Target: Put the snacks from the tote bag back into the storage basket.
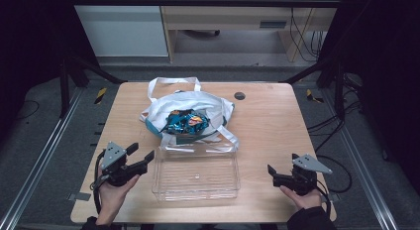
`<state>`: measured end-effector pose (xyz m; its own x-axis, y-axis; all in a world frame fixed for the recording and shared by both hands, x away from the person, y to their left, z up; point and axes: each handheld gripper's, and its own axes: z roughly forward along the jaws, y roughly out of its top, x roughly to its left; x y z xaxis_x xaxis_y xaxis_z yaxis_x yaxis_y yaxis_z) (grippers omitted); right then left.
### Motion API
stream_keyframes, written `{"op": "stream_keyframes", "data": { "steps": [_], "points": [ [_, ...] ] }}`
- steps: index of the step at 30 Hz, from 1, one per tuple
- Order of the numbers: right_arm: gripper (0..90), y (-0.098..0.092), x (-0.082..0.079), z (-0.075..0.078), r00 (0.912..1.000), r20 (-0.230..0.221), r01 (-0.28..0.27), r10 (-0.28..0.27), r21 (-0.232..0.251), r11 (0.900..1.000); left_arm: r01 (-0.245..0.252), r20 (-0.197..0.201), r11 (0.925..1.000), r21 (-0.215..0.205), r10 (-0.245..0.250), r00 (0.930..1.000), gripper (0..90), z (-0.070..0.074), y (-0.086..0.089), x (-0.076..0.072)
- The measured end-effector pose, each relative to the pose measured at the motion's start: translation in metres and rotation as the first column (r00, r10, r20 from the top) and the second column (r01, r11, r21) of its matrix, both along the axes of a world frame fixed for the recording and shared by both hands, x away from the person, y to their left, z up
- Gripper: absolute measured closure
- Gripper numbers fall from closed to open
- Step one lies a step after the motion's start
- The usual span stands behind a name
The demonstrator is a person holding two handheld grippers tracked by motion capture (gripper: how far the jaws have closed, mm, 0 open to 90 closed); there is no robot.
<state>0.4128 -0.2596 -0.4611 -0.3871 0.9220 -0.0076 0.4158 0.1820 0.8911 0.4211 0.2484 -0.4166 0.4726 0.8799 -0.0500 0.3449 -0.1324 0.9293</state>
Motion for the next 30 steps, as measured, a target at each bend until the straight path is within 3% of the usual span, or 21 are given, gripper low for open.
{"op": "stream_keyframes", "data": {
  "steps": [16, 30],
  "points": [
    [4.4, 0.000, 0.001, 0.001, 0.9999, 0.007, 0.007, -0.007, -0.003, 1.000, 0.020, 0.046, 0.9997, -0.014, -0.019, 0.9987, 32.2, 0.019, -0.012, 0.005],
    [4.6, 0.002, 0.002, 0.002, 0.9998, 0.020, 0.008, -0.008, -0.003, 1.000, 0.045, 0.038, 0.9990, 0.000, -0.045, 0.9983, 31.2, 0.023, -0.024, 0.013]
  ]
}}
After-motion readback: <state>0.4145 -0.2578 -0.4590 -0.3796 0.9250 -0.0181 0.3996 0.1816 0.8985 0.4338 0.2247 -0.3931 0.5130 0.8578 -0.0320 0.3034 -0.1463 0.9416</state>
